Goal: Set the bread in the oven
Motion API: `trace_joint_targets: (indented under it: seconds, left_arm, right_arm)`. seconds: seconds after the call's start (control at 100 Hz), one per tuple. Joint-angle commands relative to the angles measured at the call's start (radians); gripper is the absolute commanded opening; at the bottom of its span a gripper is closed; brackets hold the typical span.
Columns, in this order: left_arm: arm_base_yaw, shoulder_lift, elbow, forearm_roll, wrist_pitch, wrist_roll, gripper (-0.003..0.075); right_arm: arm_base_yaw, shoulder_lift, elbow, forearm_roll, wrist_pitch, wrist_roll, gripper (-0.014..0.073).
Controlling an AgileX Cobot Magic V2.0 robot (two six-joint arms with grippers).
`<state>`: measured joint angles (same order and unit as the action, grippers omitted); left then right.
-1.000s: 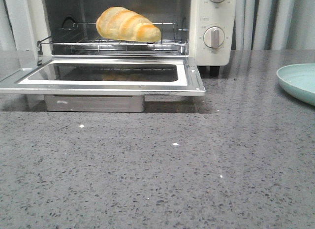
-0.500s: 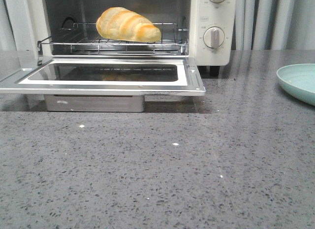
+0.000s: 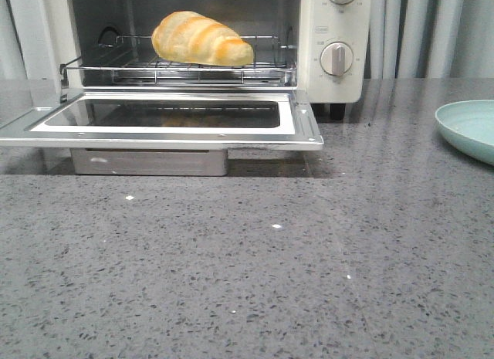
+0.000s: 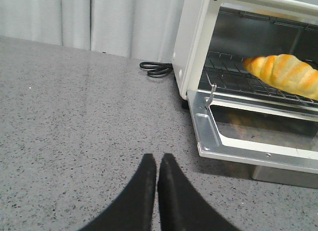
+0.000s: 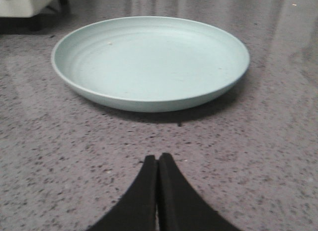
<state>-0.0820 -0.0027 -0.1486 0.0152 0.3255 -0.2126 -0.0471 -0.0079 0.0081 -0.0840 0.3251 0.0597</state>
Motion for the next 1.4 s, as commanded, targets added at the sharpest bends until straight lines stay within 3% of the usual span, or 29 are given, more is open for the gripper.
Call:
trace_joint_targets:
  seconds: [0.0,1.25,1.39]
  left_arm:
    - [0.005,-0.025,-0.027,-0.008,-0.078,-0.001,-0.0021]
    - [0.005,-0.025,-0.027,-0.006,-0.076,-0.001,-0.0021]
    - [0.012,-0.025,0.016,0.059,-0.111,-0.001,-0.0021]
  right_arm:
    - [0.016,-0.021,0.027,-0.028,-0.045,0.005,-0.0075]
    - [0.014,-0.021,0.027,-0.028,-0.006,0.005,-0.0075]
    - [0.014,-0.021,0.027,-0.028,-0.006,0.005,-0.0075]
